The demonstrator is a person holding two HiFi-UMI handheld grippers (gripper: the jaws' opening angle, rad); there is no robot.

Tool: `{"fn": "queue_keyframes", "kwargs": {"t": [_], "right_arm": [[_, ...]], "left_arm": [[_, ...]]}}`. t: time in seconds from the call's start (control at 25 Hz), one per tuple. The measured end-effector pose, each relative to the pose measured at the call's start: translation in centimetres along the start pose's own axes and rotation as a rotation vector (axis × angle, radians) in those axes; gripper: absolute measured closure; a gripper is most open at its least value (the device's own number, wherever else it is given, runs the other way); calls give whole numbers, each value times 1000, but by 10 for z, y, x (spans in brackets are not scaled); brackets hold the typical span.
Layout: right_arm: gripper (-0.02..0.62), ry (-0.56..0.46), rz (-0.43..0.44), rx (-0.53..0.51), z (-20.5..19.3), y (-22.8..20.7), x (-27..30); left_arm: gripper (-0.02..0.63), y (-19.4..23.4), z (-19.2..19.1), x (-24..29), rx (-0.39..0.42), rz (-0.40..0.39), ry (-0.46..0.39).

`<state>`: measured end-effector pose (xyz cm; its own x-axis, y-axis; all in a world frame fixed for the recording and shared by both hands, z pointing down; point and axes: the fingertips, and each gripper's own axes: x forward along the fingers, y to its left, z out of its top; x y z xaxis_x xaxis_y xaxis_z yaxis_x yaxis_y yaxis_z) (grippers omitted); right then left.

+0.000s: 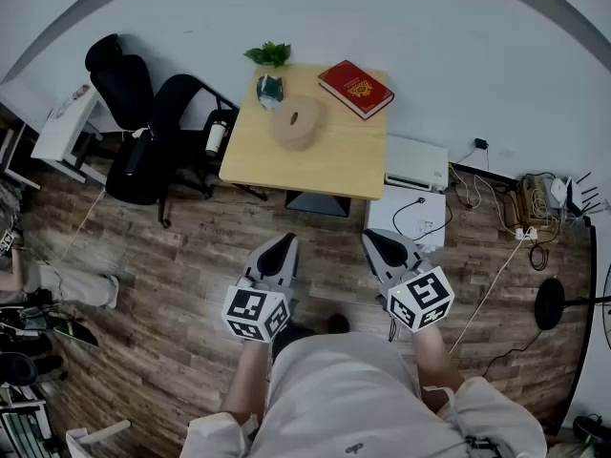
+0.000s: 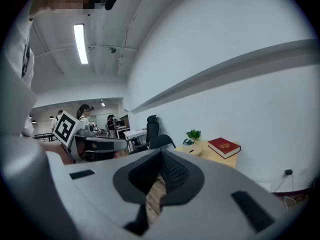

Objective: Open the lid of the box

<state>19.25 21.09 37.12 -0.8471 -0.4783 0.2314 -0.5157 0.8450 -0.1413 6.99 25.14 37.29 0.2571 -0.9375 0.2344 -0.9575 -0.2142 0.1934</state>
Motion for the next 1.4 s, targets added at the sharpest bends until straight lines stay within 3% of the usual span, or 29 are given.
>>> {"fn": "queue_keyframes", "kwargs": {"t": [0.48,0.68,1.08,1.28,1.4], "right_arm": [[597,-2,-7,-7,-9,16,-28],[597,-1,-2,-60,-11,23,-37],[592,42,-9,-3,-37,26,-47],[520,42,3,22,-39,28,-44],[464,41,13,44,-43,28,-39]], "left_arm": [[591,-22,-10,-23,-16,14,3],[591,-33,-15,-28,-13,12,10],[591,-41,-35,-43,-32,33,35],[582,-40,-36,-45,-19,26,31],[480,-39,-40,-43,-7,10,49]]}}
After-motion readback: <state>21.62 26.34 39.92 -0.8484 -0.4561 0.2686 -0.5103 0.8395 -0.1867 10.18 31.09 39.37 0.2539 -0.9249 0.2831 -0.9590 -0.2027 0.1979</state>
